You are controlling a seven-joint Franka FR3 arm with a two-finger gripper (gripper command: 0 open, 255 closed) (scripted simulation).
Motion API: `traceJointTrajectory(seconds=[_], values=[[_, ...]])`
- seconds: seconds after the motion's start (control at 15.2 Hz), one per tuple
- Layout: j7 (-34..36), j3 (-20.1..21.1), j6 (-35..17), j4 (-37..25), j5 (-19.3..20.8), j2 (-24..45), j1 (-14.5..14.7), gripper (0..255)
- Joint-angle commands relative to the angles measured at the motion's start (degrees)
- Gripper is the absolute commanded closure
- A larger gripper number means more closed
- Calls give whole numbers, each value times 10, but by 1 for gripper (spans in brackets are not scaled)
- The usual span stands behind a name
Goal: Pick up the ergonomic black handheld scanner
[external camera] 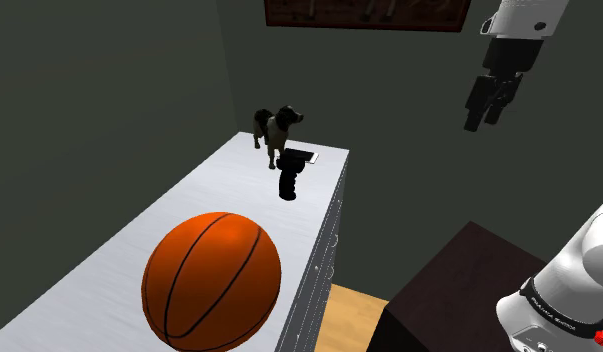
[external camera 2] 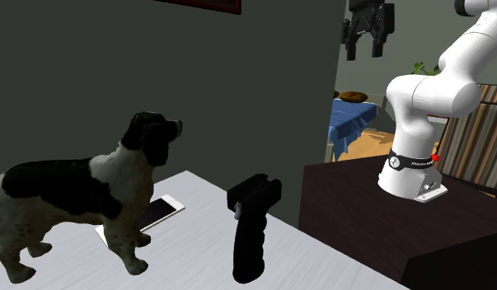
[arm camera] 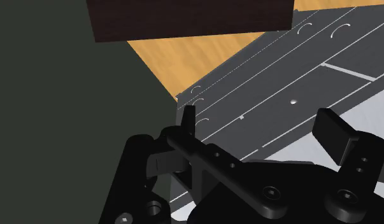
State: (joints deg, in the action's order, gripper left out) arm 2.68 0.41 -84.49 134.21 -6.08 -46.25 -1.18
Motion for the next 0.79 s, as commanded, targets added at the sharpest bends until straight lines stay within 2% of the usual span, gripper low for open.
traceJointTrajectory(seconds=[0.0,0.73], values=[[0,0,0,0,0,0,0,0],[-1,60,-158,-61,-10,204,33,0]])
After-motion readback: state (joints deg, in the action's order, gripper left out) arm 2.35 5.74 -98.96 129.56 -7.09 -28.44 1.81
